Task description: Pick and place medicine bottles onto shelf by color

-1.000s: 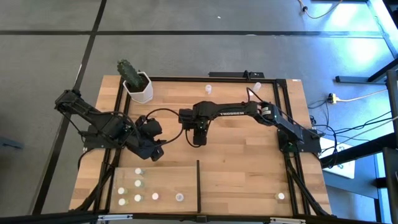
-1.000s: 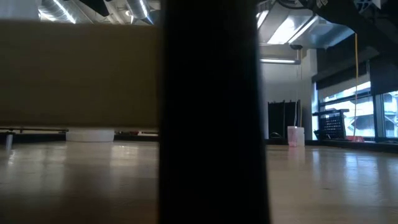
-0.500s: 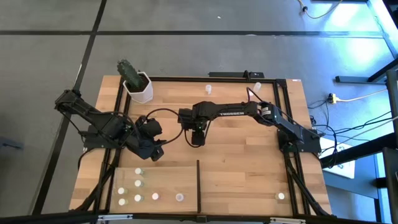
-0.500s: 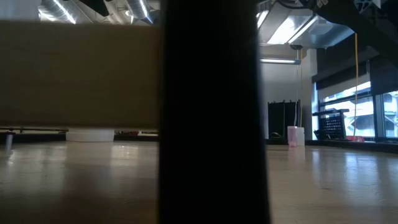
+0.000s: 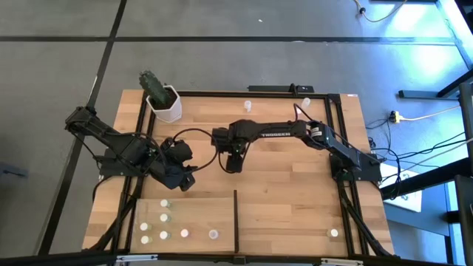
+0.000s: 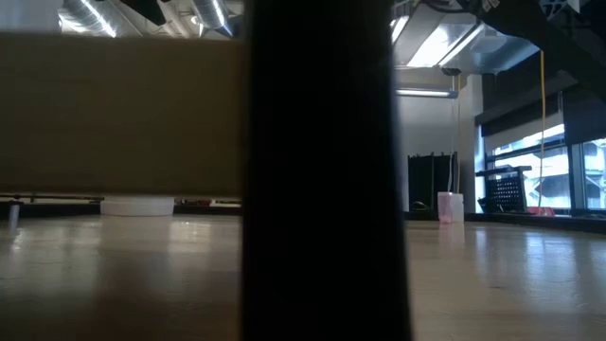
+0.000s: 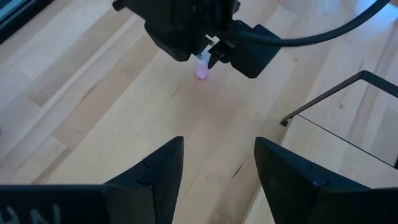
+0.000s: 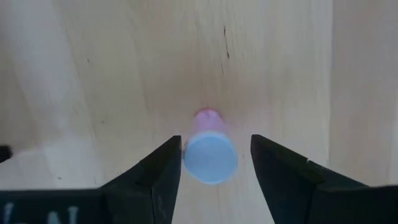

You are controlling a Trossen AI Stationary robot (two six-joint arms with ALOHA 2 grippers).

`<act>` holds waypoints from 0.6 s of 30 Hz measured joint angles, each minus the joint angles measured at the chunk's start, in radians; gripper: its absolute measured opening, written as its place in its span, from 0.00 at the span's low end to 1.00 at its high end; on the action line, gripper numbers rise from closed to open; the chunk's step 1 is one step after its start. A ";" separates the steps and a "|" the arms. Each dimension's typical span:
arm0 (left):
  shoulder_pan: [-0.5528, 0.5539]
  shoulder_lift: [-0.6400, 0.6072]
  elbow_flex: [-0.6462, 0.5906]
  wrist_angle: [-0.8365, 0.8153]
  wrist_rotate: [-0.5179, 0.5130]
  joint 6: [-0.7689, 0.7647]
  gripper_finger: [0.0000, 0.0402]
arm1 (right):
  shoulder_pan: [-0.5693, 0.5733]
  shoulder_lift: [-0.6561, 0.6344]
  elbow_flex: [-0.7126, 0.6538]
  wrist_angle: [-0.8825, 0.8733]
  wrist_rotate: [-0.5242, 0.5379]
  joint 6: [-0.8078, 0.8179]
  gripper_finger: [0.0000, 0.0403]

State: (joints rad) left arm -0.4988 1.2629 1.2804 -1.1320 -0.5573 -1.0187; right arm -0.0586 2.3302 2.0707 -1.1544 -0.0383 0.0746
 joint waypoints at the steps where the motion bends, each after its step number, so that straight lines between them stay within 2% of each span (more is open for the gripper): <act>1: 0.000 0.000 0.000 0.000 0.000 0.000 0.47 | 0.000 0.000 0.012 -0.005 0.000 0.000 0.48; 15: -0.013 0.000 0.000 -0.004 -0.021 0.007 0.47 | 0.032 -0.001 0.284 -0.204 0.006 0.029 0.48; 18: -0.029 0.000 0.000 -0.004 -0.036 0.008 0.47 | 0.047 -0.032 0.276 -0.212 0.062 0.050 0.48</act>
State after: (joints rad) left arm -0.5276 1.2629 1.2804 -1.1358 -0.5933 -1.0103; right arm -0.0120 2.2986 2.3470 -1.3660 0.0238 0.1249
